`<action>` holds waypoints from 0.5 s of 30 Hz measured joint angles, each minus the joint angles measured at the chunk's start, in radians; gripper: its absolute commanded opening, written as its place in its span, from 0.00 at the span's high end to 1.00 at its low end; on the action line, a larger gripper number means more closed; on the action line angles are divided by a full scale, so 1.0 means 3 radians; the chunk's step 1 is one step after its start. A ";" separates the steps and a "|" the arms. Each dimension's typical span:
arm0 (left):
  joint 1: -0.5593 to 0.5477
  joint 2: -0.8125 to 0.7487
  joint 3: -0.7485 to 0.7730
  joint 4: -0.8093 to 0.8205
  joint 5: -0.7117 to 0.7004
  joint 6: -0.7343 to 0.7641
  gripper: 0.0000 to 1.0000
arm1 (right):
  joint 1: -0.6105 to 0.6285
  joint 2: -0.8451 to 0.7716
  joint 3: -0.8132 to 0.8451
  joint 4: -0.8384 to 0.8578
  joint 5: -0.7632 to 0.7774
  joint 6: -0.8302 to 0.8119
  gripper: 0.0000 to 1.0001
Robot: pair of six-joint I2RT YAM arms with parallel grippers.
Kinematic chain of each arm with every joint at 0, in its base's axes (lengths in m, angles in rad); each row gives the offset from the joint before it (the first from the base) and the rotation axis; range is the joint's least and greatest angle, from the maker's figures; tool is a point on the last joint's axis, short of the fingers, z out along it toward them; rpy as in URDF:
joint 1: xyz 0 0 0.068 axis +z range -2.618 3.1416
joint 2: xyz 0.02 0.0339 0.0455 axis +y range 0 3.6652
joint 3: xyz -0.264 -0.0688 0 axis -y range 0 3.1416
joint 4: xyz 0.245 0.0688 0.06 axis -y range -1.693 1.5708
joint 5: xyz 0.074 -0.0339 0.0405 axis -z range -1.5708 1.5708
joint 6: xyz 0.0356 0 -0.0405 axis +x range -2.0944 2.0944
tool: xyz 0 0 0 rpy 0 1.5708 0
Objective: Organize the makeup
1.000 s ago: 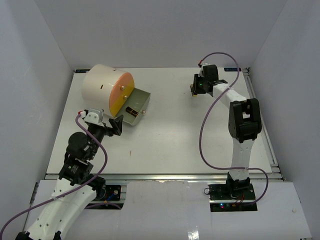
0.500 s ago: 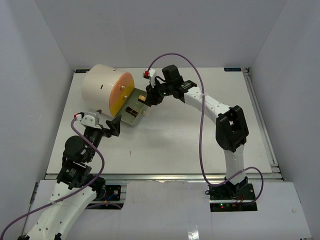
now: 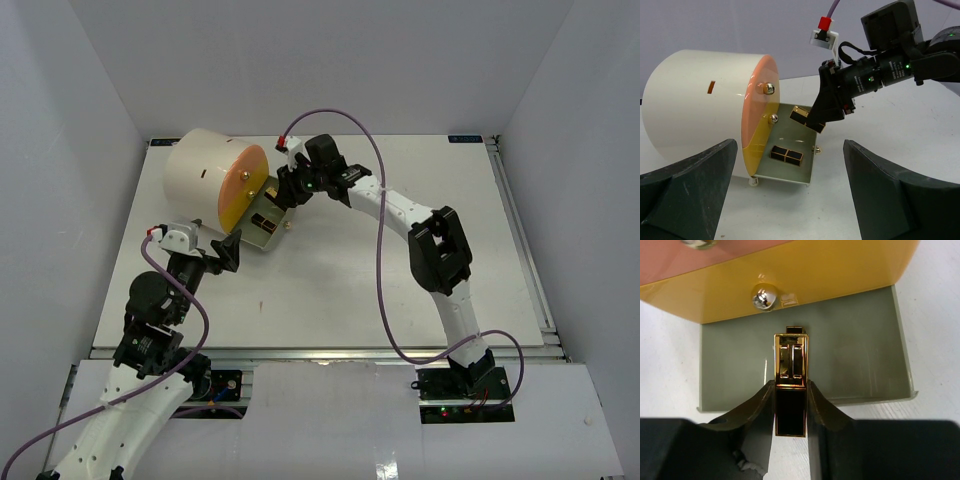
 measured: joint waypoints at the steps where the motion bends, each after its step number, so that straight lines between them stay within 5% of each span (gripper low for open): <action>1: 0.0002 0.0001 0.0000 0.0000 0.0000 0.0000 0.02 | 0.0007 0.0040 0.0025 0.0004 0.0042 0.0020 0.58; 5: 0.0017 0.0010 0.0000 0.0000 0.0001 0.0000 0.02 | 0.0030 0.0132 0.0088 0.0014 0.0168 0.0050 0.41; 11: 0.0019 0.0031 -0.0001 0.0000 0.0004 0.0000 0.02 | 0.0022 0.0135 0.0108 0.0075 0.0184 0.0052 0.40; 15: 0.0019 0.0074 -0.0001 0.0014 0.0028 -0.0005 0.04 | -0.0023 0.0029 -0.0007 0.0078 0.0051 -0.0092 0.50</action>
